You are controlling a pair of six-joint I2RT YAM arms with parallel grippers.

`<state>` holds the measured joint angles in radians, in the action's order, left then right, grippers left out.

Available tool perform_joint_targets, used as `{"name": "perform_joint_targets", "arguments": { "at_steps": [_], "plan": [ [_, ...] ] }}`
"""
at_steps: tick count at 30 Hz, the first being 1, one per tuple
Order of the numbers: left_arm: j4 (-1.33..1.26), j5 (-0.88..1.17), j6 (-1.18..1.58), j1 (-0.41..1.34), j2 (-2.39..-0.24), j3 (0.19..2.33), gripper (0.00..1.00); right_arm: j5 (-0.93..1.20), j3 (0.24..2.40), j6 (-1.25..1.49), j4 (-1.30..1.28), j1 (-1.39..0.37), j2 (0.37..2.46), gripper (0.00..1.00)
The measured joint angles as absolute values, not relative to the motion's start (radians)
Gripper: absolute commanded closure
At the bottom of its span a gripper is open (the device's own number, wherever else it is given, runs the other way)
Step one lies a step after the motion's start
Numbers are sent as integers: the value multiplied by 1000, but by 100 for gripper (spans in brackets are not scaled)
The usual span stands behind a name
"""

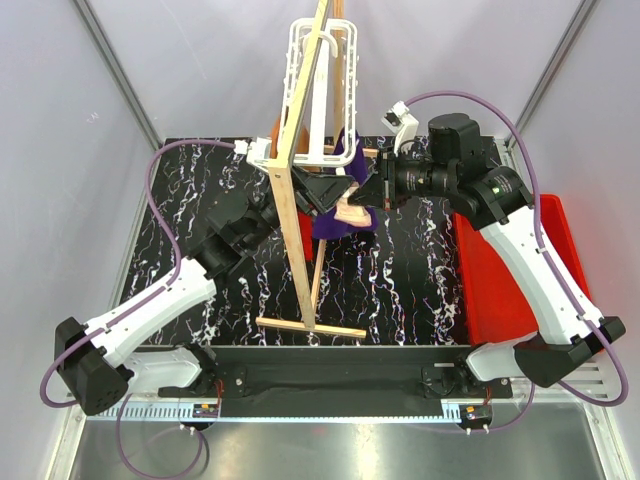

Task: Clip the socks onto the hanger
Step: Clamp the sock onto the hanger.

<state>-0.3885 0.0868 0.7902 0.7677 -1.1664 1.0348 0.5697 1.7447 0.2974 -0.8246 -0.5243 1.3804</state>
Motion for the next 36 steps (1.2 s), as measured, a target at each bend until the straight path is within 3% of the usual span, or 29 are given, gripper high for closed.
{"name": "perform_joint_targets", "arguments": {
  "at_steps": [4, 5, 8, 12, 19, 33, 35, 36],
  "plan": [
    [-385, 99, 791, 767, -1166, 1035, 7, 570, 1745, 304, -813, -524, 1380, 81],
    [-385, 102, 787, 767, -1166, 1035, 1, 570, 1744, 305, -810, -524, 1380, 69],
    [-368, 109, 780, 767, -1160, 1035, 1, 568, 1740, 313, -805, -524, 1380, 47],
    [-296, 116, 749, 764, -1123, 1031, 1, 558, 1726, 312, -806, -524, 1378, 31],
    [-145, 130, 660, 758, -986, 1023, 1, 456, 1689, 311, -817, -524, 1372, 15],
    [144, 2, 546, 757, -739, 989, 2, 314, 1455, 316, -855, -524, 1304, 9],
    [156, -8, 553, 757, -742, 988, 6, 307, 1452, 319, -859, -524, 1304, 8],
    [168, -23, 562, 757, -749, 988, 14, 304, 1452, 320, -857, -524, 1303, 8]
  ]
}}
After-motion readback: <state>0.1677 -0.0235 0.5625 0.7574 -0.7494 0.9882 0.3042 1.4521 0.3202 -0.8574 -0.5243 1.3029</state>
